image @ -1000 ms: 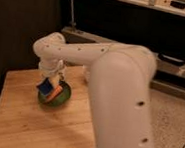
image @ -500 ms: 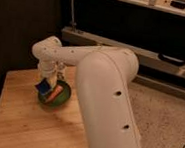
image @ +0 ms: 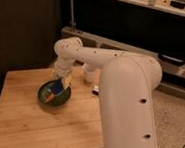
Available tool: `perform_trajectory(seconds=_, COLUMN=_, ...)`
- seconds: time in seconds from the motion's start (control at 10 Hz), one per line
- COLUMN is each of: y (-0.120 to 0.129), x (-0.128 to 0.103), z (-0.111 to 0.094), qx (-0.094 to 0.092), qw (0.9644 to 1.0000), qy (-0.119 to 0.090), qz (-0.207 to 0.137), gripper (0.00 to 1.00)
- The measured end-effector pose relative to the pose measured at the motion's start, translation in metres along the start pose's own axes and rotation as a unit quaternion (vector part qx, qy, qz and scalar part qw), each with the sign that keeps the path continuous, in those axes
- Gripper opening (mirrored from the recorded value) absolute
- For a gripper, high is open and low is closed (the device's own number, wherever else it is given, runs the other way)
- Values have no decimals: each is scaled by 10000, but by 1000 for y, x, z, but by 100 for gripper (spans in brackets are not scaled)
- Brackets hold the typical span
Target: Place the white sponge in the ceramic bowl
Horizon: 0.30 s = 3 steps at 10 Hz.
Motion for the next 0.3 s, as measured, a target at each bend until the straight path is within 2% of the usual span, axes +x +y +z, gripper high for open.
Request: perform_trajectory(seconds=0.3, y=2, x=-11, z=4, qx=-60, qw=9998, qy=-132, qz=-101, gripper=80)
